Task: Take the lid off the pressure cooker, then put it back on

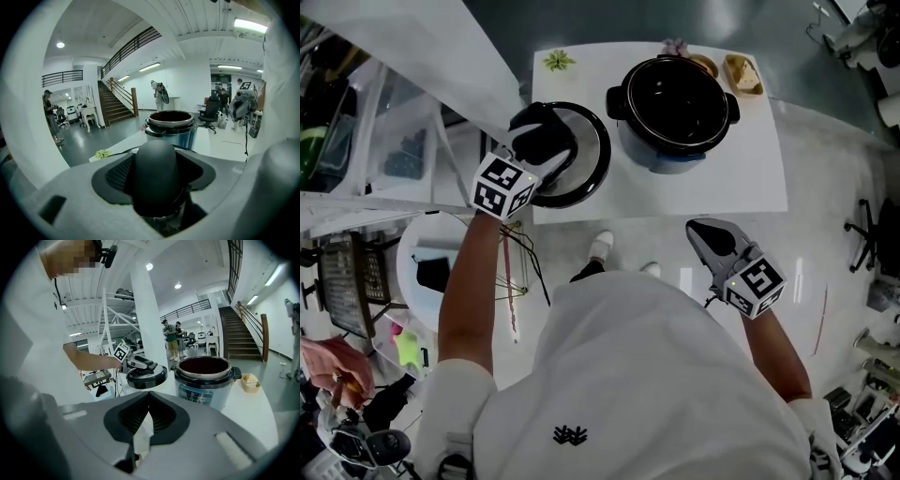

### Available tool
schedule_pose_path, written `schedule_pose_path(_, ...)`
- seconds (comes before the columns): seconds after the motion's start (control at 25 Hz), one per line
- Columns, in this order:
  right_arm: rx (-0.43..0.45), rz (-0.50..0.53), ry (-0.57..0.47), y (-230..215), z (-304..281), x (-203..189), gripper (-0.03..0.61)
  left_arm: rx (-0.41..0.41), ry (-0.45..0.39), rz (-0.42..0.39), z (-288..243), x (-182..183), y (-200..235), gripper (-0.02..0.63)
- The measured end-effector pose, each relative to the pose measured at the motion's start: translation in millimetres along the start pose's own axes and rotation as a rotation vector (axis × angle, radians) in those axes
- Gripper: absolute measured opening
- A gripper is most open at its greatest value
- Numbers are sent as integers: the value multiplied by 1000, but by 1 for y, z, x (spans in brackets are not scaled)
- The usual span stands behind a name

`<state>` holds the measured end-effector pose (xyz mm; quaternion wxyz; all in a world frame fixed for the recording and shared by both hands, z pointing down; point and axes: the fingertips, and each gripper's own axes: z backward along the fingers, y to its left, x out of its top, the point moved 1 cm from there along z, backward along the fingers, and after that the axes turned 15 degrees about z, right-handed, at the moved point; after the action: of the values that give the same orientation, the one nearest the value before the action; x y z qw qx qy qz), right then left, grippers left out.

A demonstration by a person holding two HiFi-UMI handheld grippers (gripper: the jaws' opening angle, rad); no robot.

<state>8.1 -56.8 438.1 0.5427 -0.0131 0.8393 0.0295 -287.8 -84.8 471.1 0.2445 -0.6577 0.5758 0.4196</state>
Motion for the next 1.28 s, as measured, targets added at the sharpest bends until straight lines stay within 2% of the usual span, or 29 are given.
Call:
schedule_pose_path(0.68, -98, -21, 68, -1, 10, -4, 14, 3, 49, 52, -58, -74, 3, 295)
schedule_pose_path(0.92, -121, -47, 90, 0, 11, -6, 14, 7, 58, 74, -70, -92, 6, 295)
schedule_pose_path(1.28, -149, -89, 112, 0, 13, -14, 14, 32, 59, 58, -82, -108, 10, 295)
